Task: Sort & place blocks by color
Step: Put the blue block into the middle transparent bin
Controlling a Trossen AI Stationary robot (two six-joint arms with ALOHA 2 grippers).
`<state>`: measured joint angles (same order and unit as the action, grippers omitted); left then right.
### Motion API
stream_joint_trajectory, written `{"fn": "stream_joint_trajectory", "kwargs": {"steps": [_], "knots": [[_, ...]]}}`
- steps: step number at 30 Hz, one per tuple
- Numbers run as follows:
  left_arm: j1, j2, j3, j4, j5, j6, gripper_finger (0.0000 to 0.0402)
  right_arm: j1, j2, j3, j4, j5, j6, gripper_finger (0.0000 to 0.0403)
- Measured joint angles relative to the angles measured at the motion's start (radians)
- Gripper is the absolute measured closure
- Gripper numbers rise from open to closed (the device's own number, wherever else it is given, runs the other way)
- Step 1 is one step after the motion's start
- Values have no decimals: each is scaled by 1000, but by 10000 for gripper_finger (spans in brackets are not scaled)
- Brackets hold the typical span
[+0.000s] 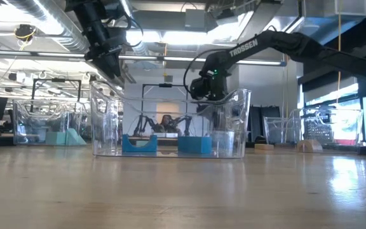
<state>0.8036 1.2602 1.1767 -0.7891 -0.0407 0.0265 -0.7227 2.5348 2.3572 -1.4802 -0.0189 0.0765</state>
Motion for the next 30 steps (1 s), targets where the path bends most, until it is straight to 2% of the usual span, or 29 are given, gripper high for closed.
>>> {"fn": "stream_joint_trajectory", "kwargs": {"steps": [7, 21, 30], "knots": [[0, 0, 0, 0, 0, 0, 221, 0, -21, -3, 1, 62, 51, 218], [0, 0, 0, -1, 2, 0, 221, -6, -21, -8, -2, 44, 131, 218], [0, 0, 0, -1, 2, 1, 221, -7, -22, -122, 47, 38, 119, 218]]}}
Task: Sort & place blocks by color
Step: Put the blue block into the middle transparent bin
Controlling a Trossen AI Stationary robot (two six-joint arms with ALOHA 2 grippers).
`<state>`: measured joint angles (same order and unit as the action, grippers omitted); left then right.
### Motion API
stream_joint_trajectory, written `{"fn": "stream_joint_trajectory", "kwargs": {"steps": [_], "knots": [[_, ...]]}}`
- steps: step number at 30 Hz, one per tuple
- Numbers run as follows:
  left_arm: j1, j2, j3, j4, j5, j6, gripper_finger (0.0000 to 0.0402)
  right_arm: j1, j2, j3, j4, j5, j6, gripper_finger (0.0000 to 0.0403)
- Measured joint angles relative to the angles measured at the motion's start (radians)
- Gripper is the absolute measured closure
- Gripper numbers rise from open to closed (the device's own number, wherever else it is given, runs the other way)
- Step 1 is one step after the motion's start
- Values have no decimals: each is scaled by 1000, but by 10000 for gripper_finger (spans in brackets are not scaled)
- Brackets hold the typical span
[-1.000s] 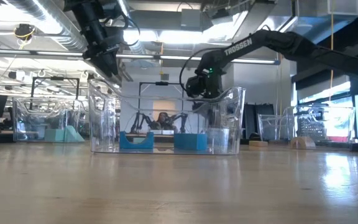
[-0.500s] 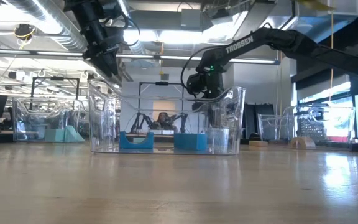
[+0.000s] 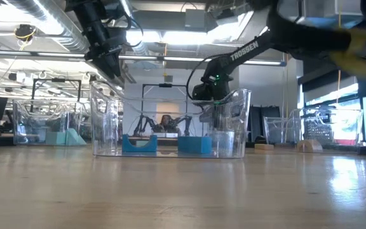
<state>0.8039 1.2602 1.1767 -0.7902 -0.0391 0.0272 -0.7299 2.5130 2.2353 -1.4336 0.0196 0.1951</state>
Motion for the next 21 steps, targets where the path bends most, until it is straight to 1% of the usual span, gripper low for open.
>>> {"fn": "stream_joint_trajectory", "kwargs": {"steps": [6, 10, 17, 19, 21], "knots": [[0, 0, 0, 0, 0, 1, 221, -1, -10, -90, 109, -53, -17, 218], [0, 1, 0, 0, 0, 1, 221, -1, -11, -122, 132, -48, -18, 218], [0, 1, 0, 0, 0, 1, 221, 0, -10, -129, 147, -20, -48, 218], [0, 1, 0, 0, 0, 1, 221, 0, -10, -129, 148, -21, -50, 226], [0, 1, 0, 0, 0, 1, 221, 1, -10, -129, 149, -18, -51, 243]]}}
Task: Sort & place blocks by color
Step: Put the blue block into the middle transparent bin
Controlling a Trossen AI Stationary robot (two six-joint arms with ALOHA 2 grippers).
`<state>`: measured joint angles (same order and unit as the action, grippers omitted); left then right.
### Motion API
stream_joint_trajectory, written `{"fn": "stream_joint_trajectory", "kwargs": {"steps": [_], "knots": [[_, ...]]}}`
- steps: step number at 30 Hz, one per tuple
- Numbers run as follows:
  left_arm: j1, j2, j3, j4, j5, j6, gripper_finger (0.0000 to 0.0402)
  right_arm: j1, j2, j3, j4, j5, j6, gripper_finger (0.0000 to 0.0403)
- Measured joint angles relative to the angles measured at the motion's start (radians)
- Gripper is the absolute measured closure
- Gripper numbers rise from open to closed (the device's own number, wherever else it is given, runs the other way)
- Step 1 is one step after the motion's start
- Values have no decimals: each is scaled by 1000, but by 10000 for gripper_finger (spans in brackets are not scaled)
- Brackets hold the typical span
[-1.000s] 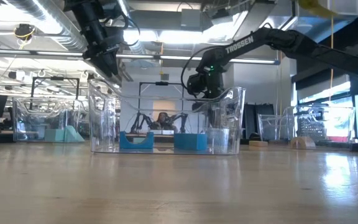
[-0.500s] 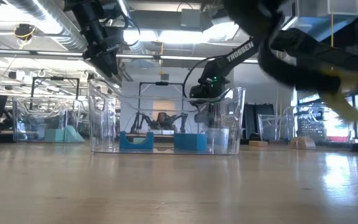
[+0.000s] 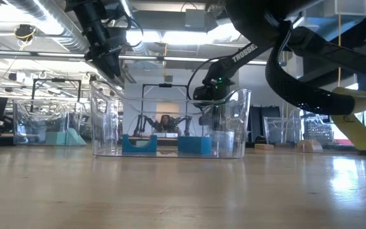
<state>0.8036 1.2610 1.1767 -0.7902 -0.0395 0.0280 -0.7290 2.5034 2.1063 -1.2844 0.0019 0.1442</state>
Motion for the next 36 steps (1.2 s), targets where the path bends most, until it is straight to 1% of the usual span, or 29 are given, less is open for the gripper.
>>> {"fn": "stream_joint_trajectory", "kwargs": {"steps": [2, 3, 9, 13, 16, 20, 23, 30, 32, 36], "knots": [[0, 0, 0, 0, 0, 0, 221, 1, 0, 0, 1, 2, -3, 266], [0, 0, 0, 0, 0, 0, 221, 0, 0, 0, 1, 2, -11, 270], [0, 0, 0, 0, 0, 0, 221, 0, -4, -3, 4, 4, -54, 270], [0, 0, 0, 0, 0, 1, 221, 2, -29, -2, 5, 4, -67, 270], [0, 0, 0, 0, 0, 1, 221, 8, -40, 19, -18, 21, -77, 270], [0, 0, 0, 0, 0, 16, 221, 27, -98, 56, -91, 24, -105, 270], [0, 0, 0, 0, 0, 35, 221, 62, -126, 73, -151, 20, -141, 270], [0, 0, 0, -1, 0, 37, 221, 177, -225, 109, -203, -6, -204, 270], [0, 0, 0, -1, 0, 44, 221, 222, -249, 108, -220, -42, -235, 270], [0, 0, 0, -1, 4, 87, 221, 309, -312, 111, -234, -160, -272, 270]]}}
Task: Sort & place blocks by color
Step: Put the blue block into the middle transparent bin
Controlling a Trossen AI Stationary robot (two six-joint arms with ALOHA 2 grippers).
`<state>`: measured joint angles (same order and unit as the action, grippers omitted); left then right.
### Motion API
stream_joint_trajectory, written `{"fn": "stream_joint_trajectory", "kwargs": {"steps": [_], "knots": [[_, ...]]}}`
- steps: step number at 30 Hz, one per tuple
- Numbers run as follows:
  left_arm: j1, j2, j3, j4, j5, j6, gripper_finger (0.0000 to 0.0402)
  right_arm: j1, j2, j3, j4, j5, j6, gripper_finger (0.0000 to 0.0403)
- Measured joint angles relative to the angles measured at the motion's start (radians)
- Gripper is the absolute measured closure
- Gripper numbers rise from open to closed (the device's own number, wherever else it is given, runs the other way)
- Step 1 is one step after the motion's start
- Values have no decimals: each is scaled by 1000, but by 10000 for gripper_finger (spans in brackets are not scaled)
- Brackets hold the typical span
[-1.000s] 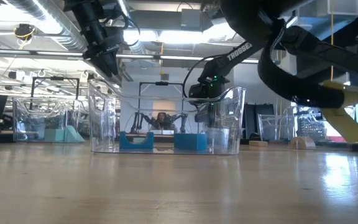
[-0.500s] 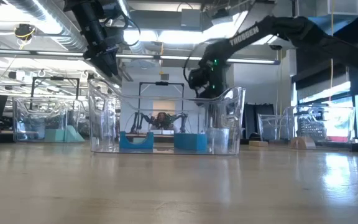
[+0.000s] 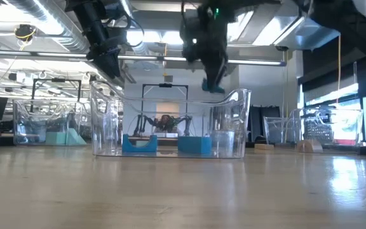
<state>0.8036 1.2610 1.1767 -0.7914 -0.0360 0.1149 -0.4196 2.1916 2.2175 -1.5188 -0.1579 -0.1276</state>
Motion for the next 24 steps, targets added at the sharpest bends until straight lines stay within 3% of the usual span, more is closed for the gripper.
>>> {"fn": "stream_joint_trajectory", "kwargs": {"steps": [5, 15, 24], "knots": [[0, 0, 0, -3, 1, 29, 221, 111, -13, 0, -5, -119, -85, 270], [0, 0, 0, -39, 1, 80, 221, 251, 80, -1, 68, -124, -91, 270], [0, 0, 0, -48, 1, 81, 221, 294, 180, -2, 125, -126, -116, 270]]}}
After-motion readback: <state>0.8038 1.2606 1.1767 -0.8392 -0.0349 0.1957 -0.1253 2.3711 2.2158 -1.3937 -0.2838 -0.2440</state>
